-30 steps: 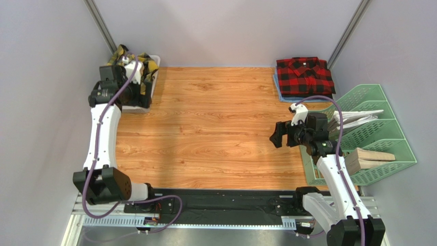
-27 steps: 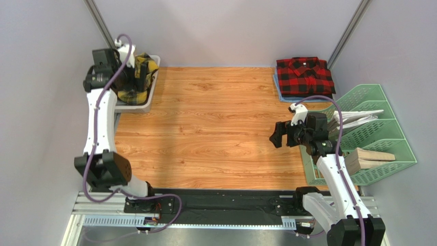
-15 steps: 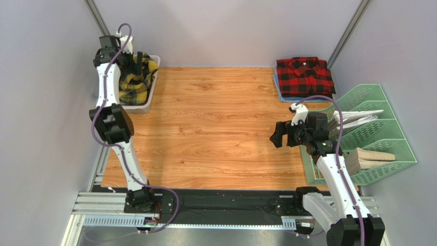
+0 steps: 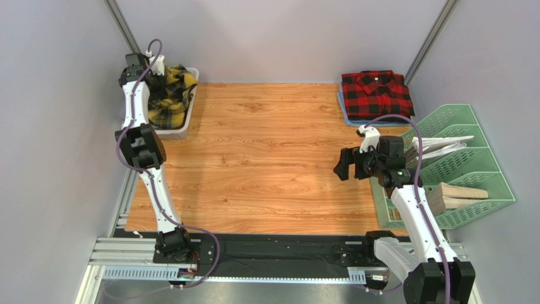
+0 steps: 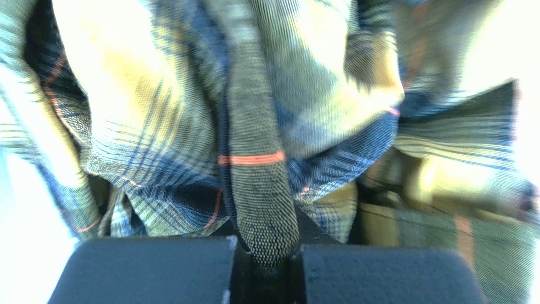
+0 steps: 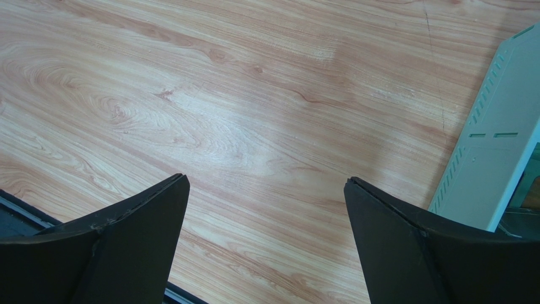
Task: Fold and stack the long sleeve shirts
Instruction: Grab the shirt from the pile, then move the shirt to the center of the board
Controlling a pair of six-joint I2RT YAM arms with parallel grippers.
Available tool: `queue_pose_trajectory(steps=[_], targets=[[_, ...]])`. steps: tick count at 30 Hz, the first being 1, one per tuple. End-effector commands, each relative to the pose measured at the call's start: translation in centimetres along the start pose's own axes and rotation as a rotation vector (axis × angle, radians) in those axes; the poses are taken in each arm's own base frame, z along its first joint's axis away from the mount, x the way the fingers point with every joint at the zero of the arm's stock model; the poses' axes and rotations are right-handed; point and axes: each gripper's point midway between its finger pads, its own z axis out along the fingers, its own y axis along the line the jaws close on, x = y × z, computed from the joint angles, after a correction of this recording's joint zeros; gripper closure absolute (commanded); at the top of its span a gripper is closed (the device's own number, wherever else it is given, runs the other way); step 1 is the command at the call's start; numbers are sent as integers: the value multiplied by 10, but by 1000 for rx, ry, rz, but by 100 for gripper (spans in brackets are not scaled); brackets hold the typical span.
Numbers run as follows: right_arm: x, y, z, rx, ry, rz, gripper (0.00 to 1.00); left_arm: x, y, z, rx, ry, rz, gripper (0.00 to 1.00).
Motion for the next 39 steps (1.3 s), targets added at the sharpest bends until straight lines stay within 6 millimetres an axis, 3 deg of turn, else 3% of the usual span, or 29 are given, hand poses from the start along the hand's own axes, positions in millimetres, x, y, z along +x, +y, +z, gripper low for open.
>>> queue_pose_trajectory(steps=[1,3,4,6,7,9,10,12,14,19,22,25,28,30,32,35,36,38,39], targets=[[-22,3,-9,-4,-51,-30,0,-131,-21,-155,4,-409,75,100],[-22,5,-9,-13,-54,-28,0,-154,-31,-196,6,-503,89,100],[-23,6,-10,-18,-56,-28,0,-169,-40,-232,12,-575,98,100],[-24,6,-10,-19,-60,-29,0,-183,-60,-268,61,-648,111,100],[-24,6,-10,-21,-63,-30,0,-189,-76,-298,105,-702,101,100],[-25,6,-11,-19,-67,-26,0,-201,-95,-331,145,-777,90,100],[-24,6,-10,-19,-66,-26,0,-205,-112,-360,212,-827,54,100],[-25,7,-11,-20,-74,-32,0,-219,-135,-399,300,-924,10,100],[-24,7,-11,-22,-74,-29,0,-232,-165,-454,379,-1059,53,100],[-23,7,-12,-20,-83,-32,0,-237,-244,-574,594,-1336,113,100],[-23,7,-12,-18,-90,-35,0,-236,-278,-615,708,-1442,111,100],[-23,7,-13,-13,-98,-39,0,-238,-298,-661,781,-1618,127,100],[-23,6,-13,-9,-102,-38,0,-239,-314,-679,821,-1706,126,100],[-23,6,-13,-10,-104,-41,0,-242,-321,-679,807,-1729,143,100],[-23,7,-14,-10,-105,-41,0,-244,-332,-663,829,-1682,144,100],[-24,6,-16,-5,-108,-42,0,-245,-342,-621,841,-1547,139,100],[-24,6,-17,0,-110,-45,0,-242,-346,-601,833,-1494,149,100],[-27,3,-20,20,-123,-47,0,-231,-355,-580,861,-1421,184,100],[-29,2,-21,27,-130,-46,0,-219,-360,-558,864,-1354,197,100]])
